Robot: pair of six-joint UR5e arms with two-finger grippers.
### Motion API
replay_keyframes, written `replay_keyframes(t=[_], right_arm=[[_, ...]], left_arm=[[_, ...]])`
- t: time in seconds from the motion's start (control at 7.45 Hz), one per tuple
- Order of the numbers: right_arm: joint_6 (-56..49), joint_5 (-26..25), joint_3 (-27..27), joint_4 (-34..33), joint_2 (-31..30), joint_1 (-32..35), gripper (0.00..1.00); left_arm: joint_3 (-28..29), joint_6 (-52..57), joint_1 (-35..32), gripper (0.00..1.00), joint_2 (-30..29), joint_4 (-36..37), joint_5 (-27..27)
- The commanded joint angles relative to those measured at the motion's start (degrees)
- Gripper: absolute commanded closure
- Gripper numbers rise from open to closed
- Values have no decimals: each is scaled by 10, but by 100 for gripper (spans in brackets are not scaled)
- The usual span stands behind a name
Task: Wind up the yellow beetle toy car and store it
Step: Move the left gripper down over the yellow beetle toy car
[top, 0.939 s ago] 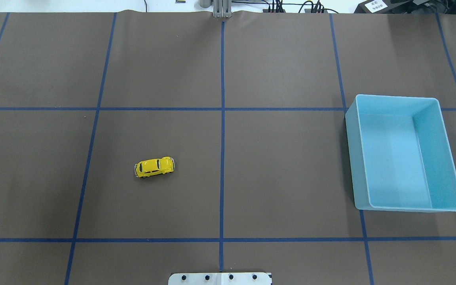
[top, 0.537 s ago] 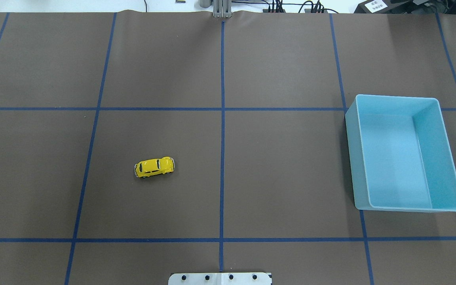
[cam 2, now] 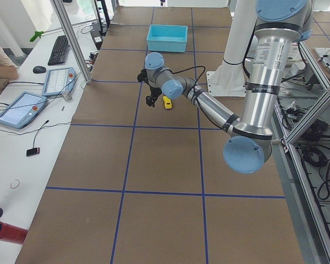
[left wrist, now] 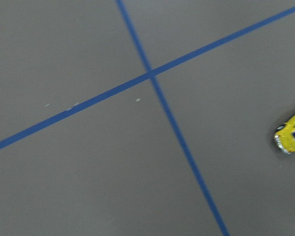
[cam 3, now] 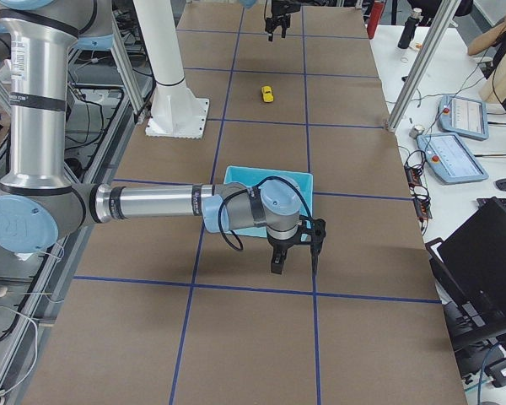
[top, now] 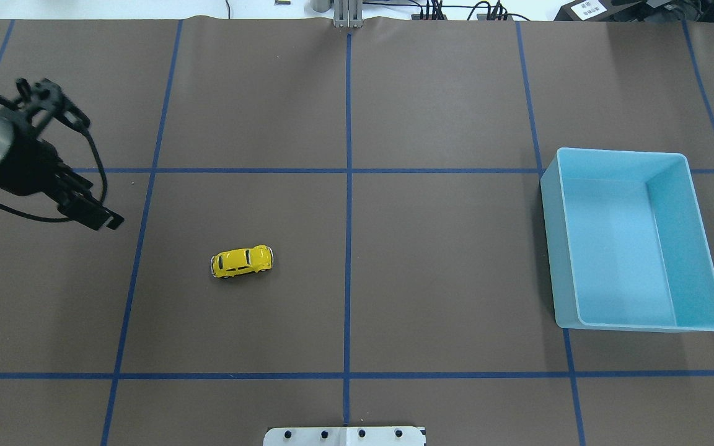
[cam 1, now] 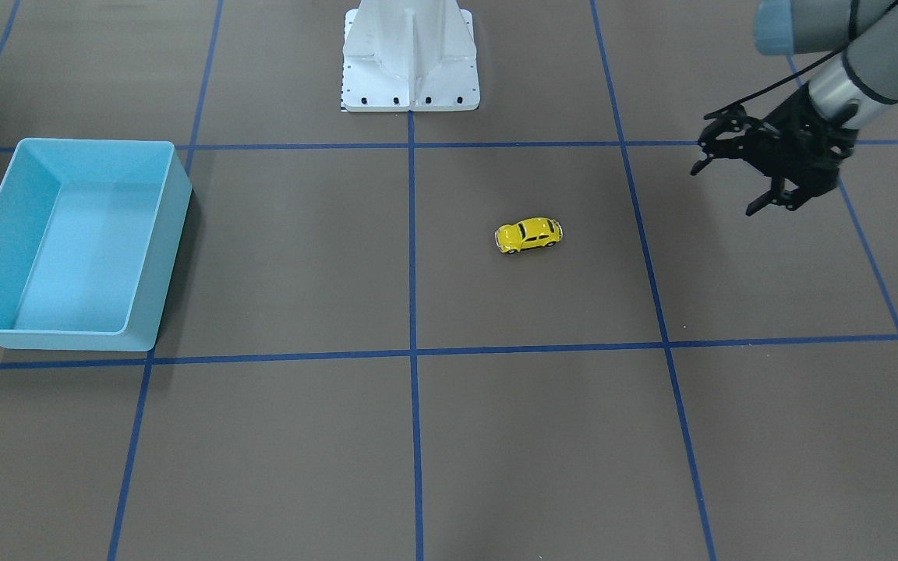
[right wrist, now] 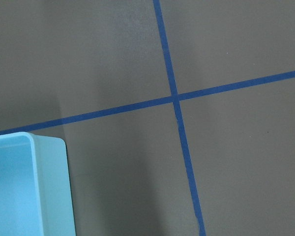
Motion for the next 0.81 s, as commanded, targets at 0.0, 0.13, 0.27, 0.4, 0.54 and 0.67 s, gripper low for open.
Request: replay_keyframes(t=[0.0,0.13,0.27,0.4,0.54,0.67], right_arm=[[0,-1,1,0,2,0,0],[0,-1,1,0,2,0,0],[-1,-2,0,0,3,0,0],[-1,-2,0,0,3,0,0],[-1,-2,-1,0,3,0,0],[-1,-2,-1,0,3,0,0]], left_arm=[[-61,2,147,0,-9,2,154],[-48,6,159,0,-30,2,168],[-30,36,172,0,-55,2,170],[2,91,174,0,-93,28,170],[28,146,179,0,-135,85,170],[71,254,179,0,-170,105,195]])
